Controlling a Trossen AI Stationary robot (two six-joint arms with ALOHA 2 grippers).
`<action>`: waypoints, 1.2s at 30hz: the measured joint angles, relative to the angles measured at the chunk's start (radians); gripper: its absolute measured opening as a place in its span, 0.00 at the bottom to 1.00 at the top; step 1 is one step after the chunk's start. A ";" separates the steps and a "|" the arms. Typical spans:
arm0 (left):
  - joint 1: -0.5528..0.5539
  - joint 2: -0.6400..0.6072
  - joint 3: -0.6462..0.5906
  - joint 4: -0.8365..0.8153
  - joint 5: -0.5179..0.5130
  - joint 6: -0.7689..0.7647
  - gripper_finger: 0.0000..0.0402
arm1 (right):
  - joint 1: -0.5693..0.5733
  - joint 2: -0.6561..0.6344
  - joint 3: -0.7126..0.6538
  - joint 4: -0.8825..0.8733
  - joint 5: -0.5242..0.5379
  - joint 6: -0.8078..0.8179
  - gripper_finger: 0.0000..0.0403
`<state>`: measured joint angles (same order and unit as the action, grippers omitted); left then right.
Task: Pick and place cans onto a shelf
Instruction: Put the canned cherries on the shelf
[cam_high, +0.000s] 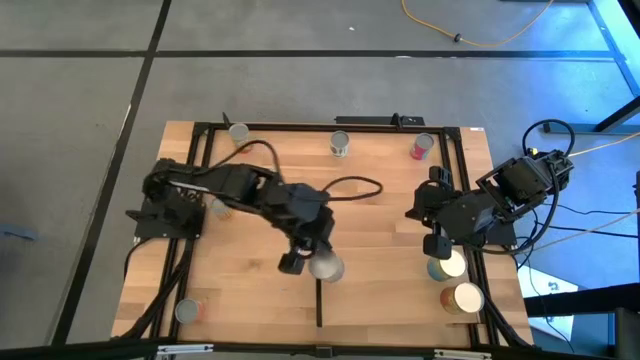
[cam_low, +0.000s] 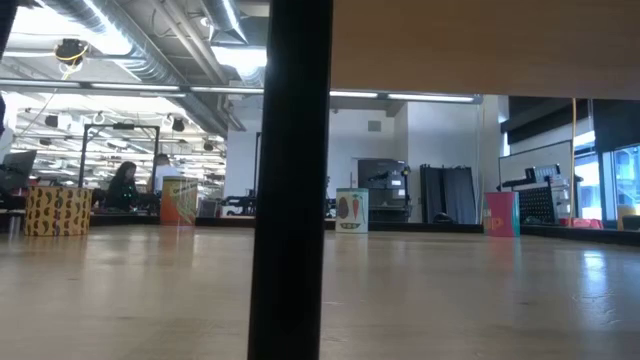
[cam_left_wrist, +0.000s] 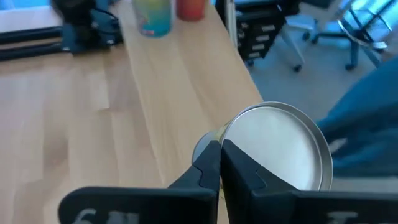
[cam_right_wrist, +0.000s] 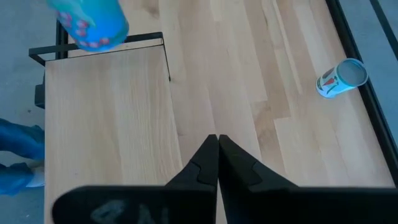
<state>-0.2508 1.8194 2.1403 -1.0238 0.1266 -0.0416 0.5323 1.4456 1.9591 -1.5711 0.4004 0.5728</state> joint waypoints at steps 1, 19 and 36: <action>0.011 0.015 0.000 0.016 0.027 0.021 0.00 | 0.000 0.000 0.000 0.000 0.001 0.000 0.01; 0.084 0.147 0.000 0.063 0.146 0.106 0.00 | 0.000 0.000 0.000 0.000 0.002 -0.001 0.01; 0.087 0.184 -0.001 0.022 0.119 0.098 0.00 | 0.000 0.001 0.000 0.000 -0.001 -0.002 0.01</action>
<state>-0.1633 2.0037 2.1395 -1.0014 0.2461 0.0559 0.5322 1.4464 1.9591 -1.5711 0.3992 0.5705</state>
